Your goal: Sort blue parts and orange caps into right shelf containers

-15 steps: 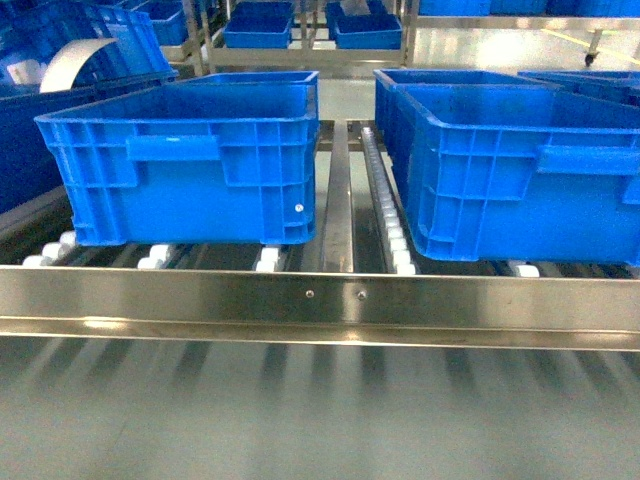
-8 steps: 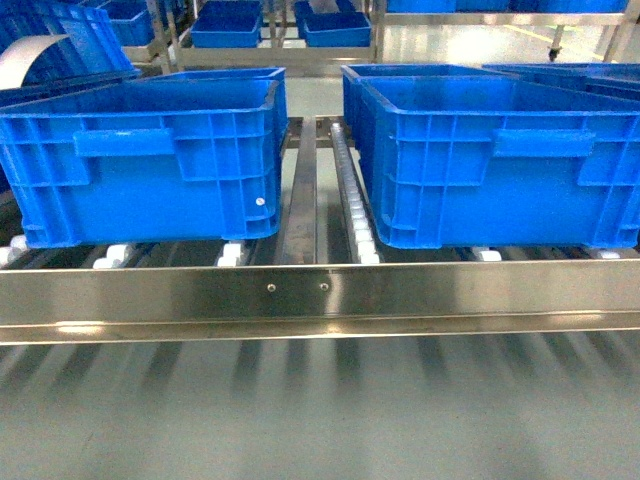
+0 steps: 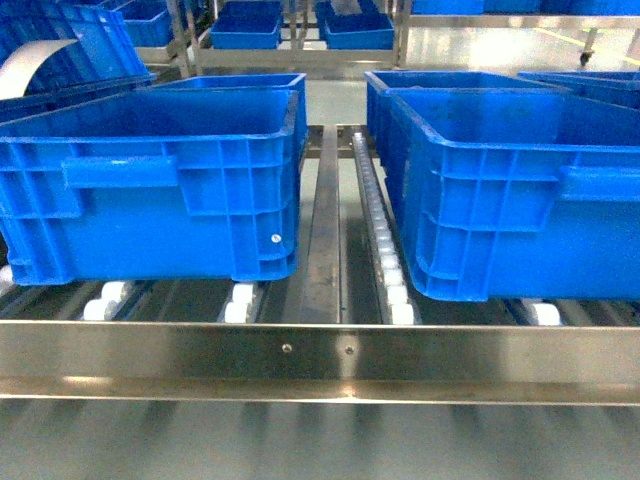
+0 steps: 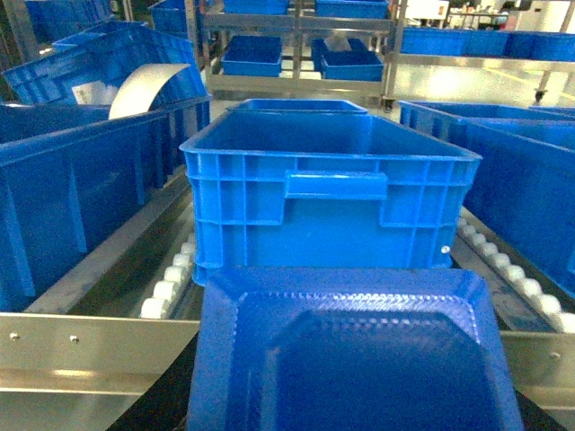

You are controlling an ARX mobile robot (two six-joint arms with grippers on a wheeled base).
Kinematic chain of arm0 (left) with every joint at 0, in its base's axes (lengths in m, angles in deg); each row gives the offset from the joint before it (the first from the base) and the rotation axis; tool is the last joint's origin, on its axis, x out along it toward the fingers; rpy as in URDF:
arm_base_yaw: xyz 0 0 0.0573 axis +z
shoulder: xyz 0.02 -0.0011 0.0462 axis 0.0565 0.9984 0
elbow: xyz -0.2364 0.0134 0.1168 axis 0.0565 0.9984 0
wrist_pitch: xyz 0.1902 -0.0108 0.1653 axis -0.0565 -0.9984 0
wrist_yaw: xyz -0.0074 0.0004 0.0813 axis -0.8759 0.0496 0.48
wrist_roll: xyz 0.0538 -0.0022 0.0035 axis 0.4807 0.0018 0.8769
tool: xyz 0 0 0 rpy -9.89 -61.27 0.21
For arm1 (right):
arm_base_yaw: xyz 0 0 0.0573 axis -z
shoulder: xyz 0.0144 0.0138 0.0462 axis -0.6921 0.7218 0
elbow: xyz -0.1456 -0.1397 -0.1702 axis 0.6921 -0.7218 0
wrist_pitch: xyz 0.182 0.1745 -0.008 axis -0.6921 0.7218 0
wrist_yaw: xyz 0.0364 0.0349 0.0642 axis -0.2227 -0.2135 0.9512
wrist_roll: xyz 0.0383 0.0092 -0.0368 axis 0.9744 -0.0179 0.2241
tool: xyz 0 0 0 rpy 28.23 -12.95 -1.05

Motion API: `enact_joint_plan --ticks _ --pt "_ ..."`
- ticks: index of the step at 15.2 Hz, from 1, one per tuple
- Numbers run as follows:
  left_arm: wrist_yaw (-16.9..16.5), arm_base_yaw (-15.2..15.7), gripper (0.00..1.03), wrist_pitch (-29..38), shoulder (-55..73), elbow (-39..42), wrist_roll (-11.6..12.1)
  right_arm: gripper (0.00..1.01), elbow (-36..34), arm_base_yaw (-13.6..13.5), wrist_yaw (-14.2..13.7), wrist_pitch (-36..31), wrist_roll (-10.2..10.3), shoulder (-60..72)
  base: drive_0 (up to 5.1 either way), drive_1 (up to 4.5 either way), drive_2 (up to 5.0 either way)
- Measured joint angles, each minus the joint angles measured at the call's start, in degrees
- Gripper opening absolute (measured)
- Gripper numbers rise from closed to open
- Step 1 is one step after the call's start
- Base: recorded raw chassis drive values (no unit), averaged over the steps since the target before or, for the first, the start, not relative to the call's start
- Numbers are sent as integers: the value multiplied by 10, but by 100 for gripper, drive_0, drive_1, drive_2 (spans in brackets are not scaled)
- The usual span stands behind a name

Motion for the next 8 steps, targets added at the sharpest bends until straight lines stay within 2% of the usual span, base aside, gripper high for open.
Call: enact_joint_plan --ticks 8 --pt "0 0 41 0 0 0 0 43 0 0 0 0 0 0 77 509 -354"
